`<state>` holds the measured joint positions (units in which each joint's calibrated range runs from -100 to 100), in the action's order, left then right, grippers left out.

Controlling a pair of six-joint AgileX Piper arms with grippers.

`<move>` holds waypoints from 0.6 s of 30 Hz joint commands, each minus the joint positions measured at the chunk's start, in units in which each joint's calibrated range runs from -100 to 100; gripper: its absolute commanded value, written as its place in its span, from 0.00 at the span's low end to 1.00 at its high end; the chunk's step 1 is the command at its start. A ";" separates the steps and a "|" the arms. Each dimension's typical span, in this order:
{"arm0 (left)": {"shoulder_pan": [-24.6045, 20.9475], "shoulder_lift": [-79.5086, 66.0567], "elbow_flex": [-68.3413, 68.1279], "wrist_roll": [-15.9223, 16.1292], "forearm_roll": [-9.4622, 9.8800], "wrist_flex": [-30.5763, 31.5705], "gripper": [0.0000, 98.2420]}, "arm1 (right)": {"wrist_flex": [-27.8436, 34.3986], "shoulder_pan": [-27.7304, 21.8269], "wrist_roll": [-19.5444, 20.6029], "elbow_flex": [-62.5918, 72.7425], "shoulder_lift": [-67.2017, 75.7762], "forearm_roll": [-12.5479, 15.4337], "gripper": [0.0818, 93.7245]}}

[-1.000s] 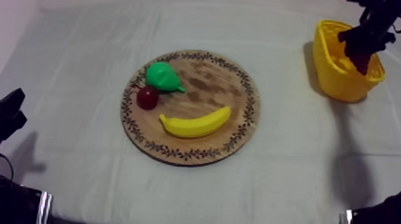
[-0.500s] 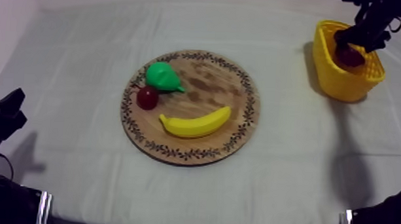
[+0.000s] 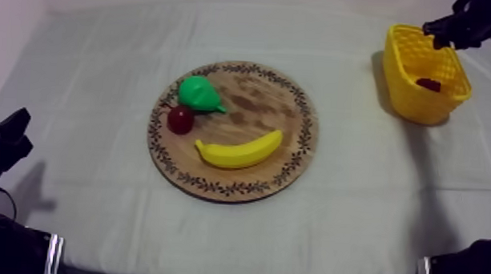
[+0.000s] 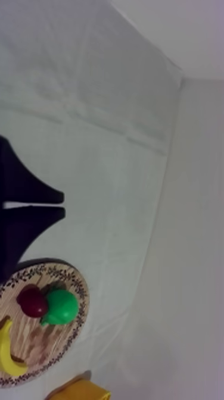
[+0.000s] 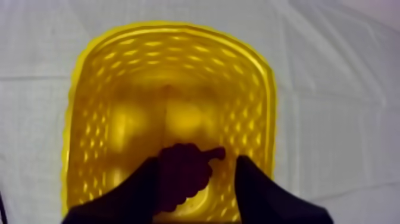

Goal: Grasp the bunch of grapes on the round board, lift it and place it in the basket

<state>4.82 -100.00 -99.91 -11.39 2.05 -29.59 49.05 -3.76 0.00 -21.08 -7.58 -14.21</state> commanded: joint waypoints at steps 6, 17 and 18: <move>0.00 0.00 0.02 -0.01 0.02 0.01 0.00 | -2.10 0.53 1.12 -5.27 5.97 -1.08 0.36; 0.00 0.00 0.02 -0.01 0.02 0.01 0.00 | -6.54 1.43 2.84 -15.20 14.91 -2.75 0.33; 0.00 0.00 0.02 -0.01 0.02 0.01 0.00 | -7.07 1.58 2.96 -16.34 15.92 -2.87 0.33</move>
<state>4.82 -100.00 -99.91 -11.39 2.05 -29.59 42.82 -2.38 2.74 -35.06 6.45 -16.93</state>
